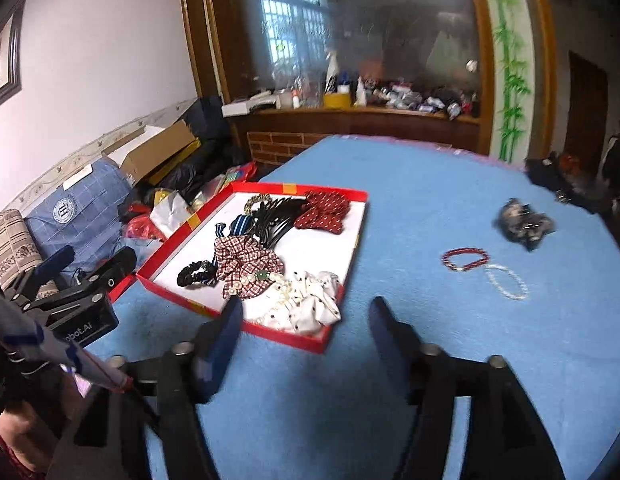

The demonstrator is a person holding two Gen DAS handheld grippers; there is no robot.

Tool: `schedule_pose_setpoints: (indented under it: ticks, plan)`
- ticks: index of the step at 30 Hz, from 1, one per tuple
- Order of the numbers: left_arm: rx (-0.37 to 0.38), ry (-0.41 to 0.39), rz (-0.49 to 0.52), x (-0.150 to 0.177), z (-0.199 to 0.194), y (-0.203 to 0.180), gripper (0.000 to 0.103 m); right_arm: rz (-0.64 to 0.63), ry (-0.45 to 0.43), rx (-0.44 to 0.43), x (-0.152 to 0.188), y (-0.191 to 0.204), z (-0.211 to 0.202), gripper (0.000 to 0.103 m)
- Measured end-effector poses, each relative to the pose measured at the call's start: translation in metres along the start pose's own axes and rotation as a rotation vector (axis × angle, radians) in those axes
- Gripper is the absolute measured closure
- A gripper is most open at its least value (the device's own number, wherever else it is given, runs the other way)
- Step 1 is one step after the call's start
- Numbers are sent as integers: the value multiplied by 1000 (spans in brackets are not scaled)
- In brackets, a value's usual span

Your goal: Organize jewelry

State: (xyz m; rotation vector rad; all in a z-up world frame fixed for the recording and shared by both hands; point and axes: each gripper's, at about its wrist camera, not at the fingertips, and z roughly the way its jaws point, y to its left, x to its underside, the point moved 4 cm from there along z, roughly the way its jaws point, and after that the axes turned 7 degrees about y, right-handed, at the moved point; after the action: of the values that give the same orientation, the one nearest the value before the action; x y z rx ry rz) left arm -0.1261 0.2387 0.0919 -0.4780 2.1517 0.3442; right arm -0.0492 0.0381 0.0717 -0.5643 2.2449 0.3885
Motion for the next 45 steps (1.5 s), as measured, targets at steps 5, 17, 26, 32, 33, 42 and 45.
schedule_pose_setpoints:
  ticks: [5, 17, 26, 32, 33, 42, 45]
  plan:
    - [-104, 8, 42, 14, -11, -1, 0, -46, -56, 83, 17, 9, -26, 11]
    - [-211, 42, 38, 30, -18, 11, 0, -75, -42, 126, 26, 16, -28, 11]
    - [-196, 89, 52, 37, -6, 6, 0, -107, -19, 117, 30, 25, -23, 11]
    - [-183, 111, 40, 38, -1, 8, 0, -112, -10, 115, 31, 28, -20, 11]
    - [-181, 113, 41, 39, 0, 8, 0, -114, -9, 115, 31, 29, -19, 11]
    - [-164, 133, 31, 42, 4, 11, 0, -114, -4, 111, 32, 30, -19, 11]
    - [-160, 136, 33, 42, 5, 10, 0, -114, -4, 110, 32, 29, -18, 11]
